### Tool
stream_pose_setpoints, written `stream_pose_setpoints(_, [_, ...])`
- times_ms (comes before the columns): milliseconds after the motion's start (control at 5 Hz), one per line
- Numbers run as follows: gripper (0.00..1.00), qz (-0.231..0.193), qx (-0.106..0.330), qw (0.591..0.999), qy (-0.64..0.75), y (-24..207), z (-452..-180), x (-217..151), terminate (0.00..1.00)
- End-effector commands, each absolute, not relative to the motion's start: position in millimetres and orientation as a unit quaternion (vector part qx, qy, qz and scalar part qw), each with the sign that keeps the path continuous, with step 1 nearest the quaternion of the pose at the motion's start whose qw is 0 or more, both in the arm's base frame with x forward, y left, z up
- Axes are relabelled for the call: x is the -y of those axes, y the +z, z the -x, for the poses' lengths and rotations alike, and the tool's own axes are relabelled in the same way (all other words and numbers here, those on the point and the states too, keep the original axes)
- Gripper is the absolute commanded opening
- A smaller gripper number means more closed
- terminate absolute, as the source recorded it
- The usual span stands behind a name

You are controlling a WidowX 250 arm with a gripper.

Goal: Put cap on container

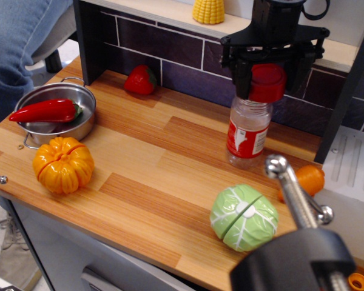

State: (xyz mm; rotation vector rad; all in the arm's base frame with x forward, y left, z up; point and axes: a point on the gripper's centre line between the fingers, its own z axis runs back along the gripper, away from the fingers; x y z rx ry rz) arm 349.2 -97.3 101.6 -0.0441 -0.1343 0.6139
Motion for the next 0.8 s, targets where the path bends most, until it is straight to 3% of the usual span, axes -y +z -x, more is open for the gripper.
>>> stream_pose_setpoints(0, [0.0,0.018,0.071,0.954,0.289,103,-349,95,0.0])
stream_pose_setpoints(400, [0.0,-0.006,0.043,0.954,0.295,112,-340,79,0.0])
stream_pose_setpoints(600, [0.0,-0.021,0.041,0.952,0.303,116,-335,65,1.0])
